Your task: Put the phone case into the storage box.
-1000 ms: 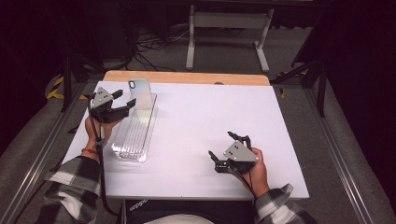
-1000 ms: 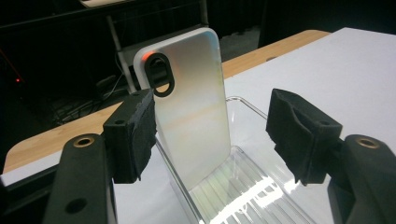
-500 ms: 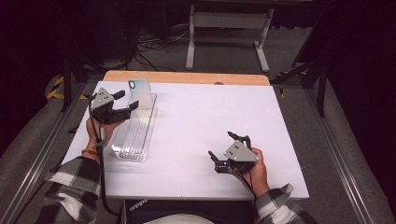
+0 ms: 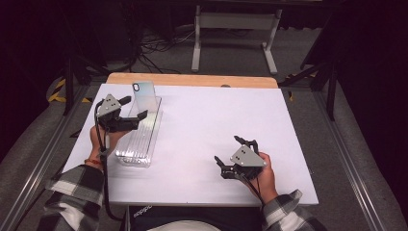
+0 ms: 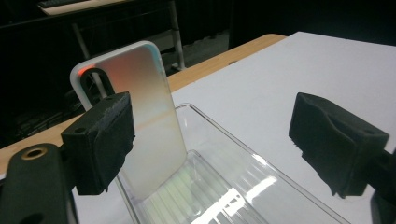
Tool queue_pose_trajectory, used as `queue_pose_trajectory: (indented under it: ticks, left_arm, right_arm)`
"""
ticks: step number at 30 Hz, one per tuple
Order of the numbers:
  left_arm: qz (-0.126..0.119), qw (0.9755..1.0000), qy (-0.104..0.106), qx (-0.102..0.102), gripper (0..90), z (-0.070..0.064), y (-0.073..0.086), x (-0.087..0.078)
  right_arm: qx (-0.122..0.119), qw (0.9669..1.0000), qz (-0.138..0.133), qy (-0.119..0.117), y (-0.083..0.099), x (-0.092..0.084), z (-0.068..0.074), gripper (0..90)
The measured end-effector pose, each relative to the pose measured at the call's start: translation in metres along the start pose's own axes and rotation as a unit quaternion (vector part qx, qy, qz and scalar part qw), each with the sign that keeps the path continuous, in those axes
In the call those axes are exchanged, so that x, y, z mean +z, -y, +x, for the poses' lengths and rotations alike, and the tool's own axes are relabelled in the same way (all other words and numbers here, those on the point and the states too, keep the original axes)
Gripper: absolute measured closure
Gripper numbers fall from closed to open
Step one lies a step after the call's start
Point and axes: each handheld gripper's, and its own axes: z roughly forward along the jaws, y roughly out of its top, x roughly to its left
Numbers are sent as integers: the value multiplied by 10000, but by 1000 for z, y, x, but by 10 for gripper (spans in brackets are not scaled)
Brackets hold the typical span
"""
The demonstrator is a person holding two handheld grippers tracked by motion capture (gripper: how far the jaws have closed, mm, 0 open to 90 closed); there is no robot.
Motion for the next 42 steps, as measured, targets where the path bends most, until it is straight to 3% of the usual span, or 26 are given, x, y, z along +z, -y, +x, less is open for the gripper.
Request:
queue_pose_trajectory:
  ticks: [8,13,21,30,42]
  left_arm:
    - [-88,9997,153,168,142,-15,-2,-7]
    - [-88,9996,83,239,140,-19,-3,-9]
    - [-125,9994,229,223,84,-21,-3,-8]
    - [-98,9987,263,429,48,-27,-5,-13]
    - [-382,9974,380,487,64,-36,-9,-27]
  right_arm:
    - [59,10000,-15,21,0,-1,-1,107]
    - [82,10000,-15,5,0,0,-1,103]
    - [61,10000,16,-31,0,1,0,106]
    - [82,10000,29,-42,0,2,0,123]
    - [86,9999,-32,-83,0,0,0,109]
